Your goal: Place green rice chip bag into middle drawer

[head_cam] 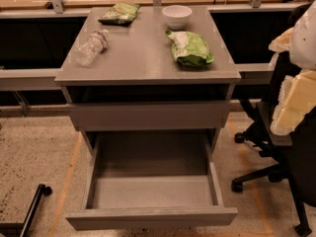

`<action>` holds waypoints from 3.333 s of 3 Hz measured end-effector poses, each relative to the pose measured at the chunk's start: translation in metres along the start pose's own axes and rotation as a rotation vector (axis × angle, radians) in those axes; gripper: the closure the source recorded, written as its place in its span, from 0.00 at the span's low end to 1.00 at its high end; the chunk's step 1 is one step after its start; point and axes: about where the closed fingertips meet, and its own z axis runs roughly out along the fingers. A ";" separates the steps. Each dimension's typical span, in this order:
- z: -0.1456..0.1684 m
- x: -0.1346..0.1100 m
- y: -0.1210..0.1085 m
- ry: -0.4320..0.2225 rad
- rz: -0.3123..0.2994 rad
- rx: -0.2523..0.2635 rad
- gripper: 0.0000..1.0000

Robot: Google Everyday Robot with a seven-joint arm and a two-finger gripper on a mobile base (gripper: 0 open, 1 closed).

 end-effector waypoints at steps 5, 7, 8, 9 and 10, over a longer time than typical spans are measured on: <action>0.036 -0.059 -0.047 -0.217 0.057 0.056 0.00; 0.063 -0.089 -0.092 -0.377 0.142 0.087 0.00; 0.079 -0.102 -0.117 -0.427 0.173 0.096 0.00; 0.081 -0.103 -0.119 -0.431 0.176 0.096 0.00; 0.085 -0.101 -0.117 -0.415 0.200 0.070 0.00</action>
Offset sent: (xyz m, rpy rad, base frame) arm 0.0533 0.0520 -0.0047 0.1903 -0.1390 0.0386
